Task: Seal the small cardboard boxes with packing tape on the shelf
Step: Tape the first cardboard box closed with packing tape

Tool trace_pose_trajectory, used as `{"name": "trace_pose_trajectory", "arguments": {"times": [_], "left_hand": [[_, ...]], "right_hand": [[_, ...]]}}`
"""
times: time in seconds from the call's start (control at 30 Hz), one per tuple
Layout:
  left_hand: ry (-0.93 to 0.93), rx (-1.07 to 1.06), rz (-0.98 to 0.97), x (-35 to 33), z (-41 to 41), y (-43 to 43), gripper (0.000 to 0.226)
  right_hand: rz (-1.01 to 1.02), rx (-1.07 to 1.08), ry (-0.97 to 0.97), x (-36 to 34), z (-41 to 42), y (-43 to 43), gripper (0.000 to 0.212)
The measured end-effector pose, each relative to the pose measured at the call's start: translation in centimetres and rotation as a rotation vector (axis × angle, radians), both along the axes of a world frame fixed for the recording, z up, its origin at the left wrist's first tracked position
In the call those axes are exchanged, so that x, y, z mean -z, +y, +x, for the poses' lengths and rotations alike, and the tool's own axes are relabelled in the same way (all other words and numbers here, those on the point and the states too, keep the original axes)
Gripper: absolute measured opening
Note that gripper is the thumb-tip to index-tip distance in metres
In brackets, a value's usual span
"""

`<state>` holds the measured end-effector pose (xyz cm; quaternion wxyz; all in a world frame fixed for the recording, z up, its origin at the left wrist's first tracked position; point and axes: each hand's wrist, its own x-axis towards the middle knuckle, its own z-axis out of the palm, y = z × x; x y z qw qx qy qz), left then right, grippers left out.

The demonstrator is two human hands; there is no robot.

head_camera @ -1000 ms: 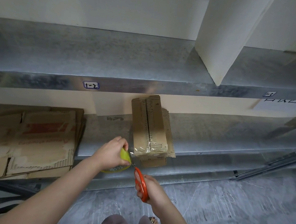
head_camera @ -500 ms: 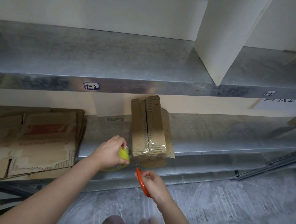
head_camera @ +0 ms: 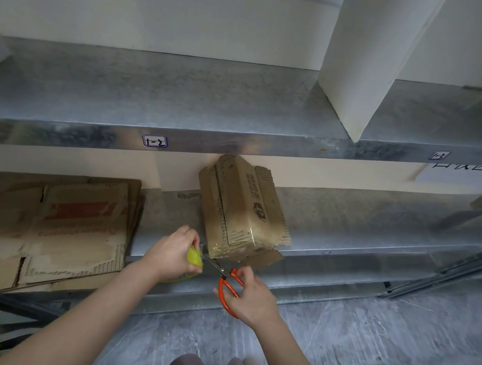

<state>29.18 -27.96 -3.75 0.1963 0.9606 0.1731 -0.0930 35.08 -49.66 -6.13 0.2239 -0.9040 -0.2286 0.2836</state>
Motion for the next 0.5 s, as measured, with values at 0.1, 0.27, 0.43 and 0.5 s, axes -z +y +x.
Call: {"name": "trace_pose_trajectory", "arguments": {"times": [0.1,0.27,0.43,0.5], "left_hand": [[-0.022,0.012,-0.013,-0.2,-0.1,0.0,0.057],[-0.090,0.178,-0.032,-1.5,0.2,-0.2,0.052],[-0.143,0.239,-0.092,-2.5,1.2,-0.7,0.052],[-0.164,0.247,-0.117,-2.7,1.6,-1.3,0.052]], "right_hand": [[0.005,0.006,-0.028,0.1,0.4,-0.6,0.056],[0.118,0.066,0.098,0.0,1.2,-1.9,0.056],[0.276,0.169,0.233,-0.4,1.7,-3.6,0.052],[0.306,0.192,0.226,-0.5,2.1,-4.3,0.049]]}}
